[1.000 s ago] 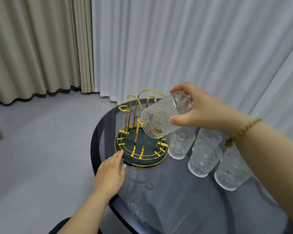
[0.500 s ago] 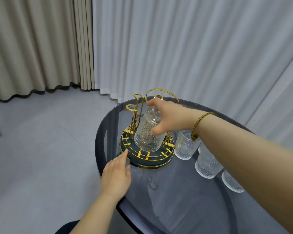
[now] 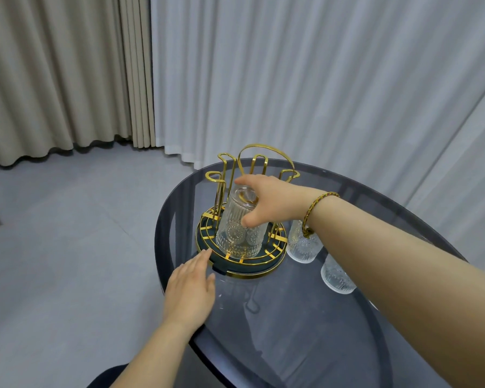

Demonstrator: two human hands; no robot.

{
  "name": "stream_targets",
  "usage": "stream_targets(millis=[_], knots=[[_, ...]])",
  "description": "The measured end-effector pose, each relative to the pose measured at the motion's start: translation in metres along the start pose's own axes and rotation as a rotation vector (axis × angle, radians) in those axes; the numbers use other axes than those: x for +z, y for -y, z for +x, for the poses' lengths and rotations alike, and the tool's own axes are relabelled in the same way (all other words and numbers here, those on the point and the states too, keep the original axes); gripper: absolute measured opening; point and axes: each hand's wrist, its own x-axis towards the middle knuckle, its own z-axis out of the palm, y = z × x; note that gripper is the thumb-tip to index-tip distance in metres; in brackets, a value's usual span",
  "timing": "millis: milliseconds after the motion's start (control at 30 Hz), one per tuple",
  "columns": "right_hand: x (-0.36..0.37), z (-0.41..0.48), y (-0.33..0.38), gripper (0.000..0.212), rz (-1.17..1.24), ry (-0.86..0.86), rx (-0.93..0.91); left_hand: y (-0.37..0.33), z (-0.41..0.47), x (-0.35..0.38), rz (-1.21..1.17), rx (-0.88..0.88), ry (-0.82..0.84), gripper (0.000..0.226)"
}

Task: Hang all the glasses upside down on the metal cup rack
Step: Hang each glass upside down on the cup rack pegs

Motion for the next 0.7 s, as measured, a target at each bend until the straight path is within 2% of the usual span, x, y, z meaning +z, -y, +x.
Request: stream_targets(millis=[133,200,367,467,533,600,700], knots=[[-0.001,-0.013,-0.001,0.087,0.060,-0.059,-0.007,-0.002,-0.002,-0.001,0.009,0.009,0.021,0.047],[-0.002,-0.029,-0.006,0.084,0.136,-0.147,-0.004,-0.002,-0.005,-0.002,0.003,0.008,0.022,0.047],[0.030,-0.098,-0.040,0.050,0.370,-0.649,0.016,-0.013,-0.033,0.002,0.028,0.087,0.017,0.041],[0.068,-0.141,-0.070,0.039,0.417,-0.945,0.124,-0.030,-0.047,0.012,0.069,0.213,0.086,0.041],[0.095,-0.162,-0.088,0.043,0.469,-1.103,0.255,-0.047,-0.050,0.020,0.072,0.287,0.141,0.042],[0.119,-0.178,-0.109,0.053,0.558,-1.192,0.421,-0.067,-0.050,0.031,0.073,0.331,0.179,0.044],[0.142,-0.186,-0.138,0.073,0.720,-1.116,0.633,-0.084,-0.050,0.048,0.139,0.346,0.247,0.048]])
